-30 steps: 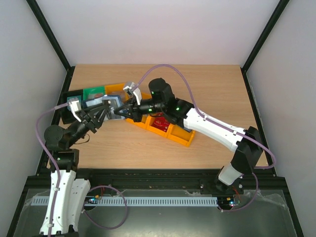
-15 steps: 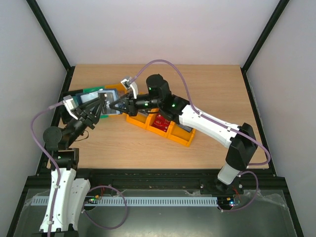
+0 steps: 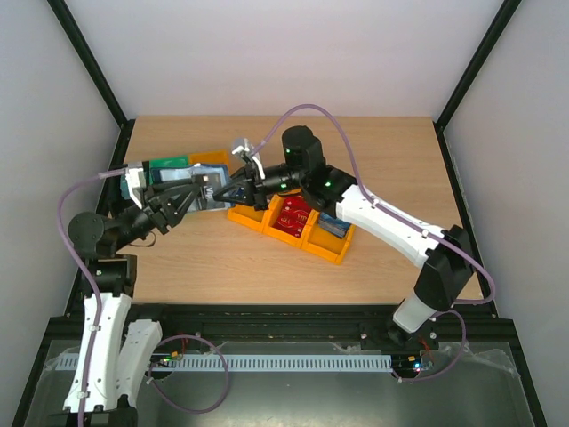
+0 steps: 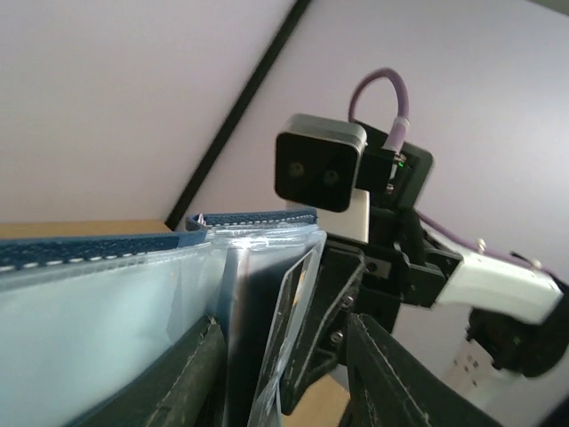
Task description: Take the credit cards out of the card holder
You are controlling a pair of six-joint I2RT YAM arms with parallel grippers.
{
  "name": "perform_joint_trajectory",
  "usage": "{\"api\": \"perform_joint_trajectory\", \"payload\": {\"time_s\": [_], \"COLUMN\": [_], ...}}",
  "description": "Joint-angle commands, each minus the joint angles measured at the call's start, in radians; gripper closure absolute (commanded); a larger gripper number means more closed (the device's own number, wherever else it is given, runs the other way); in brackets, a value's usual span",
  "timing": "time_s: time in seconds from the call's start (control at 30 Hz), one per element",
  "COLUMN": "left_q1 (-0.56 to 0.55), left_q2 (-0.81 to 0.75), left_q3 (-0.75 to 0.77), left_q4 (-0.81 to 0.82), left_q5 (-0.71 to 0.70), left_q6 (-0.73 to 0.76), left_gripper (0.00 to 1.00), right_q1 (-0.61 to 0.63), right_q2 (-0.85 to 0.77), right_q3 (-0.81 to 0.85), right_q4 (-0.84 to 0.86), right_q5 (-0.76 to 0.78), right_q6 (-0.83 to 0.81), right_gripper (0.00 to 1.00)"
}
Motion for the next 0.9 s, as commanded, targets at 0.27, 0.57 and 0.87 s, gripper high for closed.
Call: {"api": "perform_joint_trajectory", "payload": {"time_s": [0.27,0.57,0.87], "left_q1": [-0.085,-0.074,-0.097], "left_q2": [0.034,0.009,-0.127], "left_q3": [0.179,0.254,0.086], "left_q4": [-0.347,-0.986,-0.691], "left_q5": [0.491,0.168,0.211], "left_q6": [0.255,0.956,0.722], "left_gripper": [0.66,0.8,0.91], "right_q1": [0.054,0.091,0.135], "right_q2": [0.01,-0.066,-0.036], "right_q3": [0.055,-0.013,0.009], "right_q4": [-0.092,-0.027,0.004], "right_q5": [0.143,0.255,0.303], "right_q6": [-0.166,-0.146,-0.112], "right_gripper": [0.98,0.98,0.98]}}
